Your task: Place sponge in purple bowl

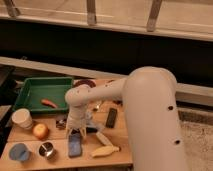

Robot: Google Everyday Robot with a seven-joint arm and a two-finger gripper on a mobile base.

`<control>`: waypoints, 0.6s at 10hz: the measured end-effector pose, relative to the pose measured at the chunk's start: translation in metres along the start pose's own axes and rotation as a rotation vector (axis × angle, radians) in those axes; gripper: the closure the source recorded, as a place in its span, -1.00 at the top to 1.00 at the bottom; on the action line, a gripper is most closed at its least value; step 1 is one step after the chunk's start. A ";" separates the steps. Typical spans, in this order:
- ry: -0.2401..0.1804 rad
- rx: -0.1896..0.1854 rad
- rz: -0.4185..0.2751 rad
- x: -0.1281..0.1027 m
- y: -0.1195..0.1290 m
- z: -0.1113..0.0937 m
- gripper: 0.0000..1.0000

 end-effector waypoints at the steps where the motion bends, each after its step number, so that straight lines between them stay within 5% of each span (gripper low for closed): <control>1: 0.010 -0.004 0.009 -0.001 -0.003 0.005 0.18; 6: -0.045 -0.045 0.035 0.001 -0.007 0.001 -0.86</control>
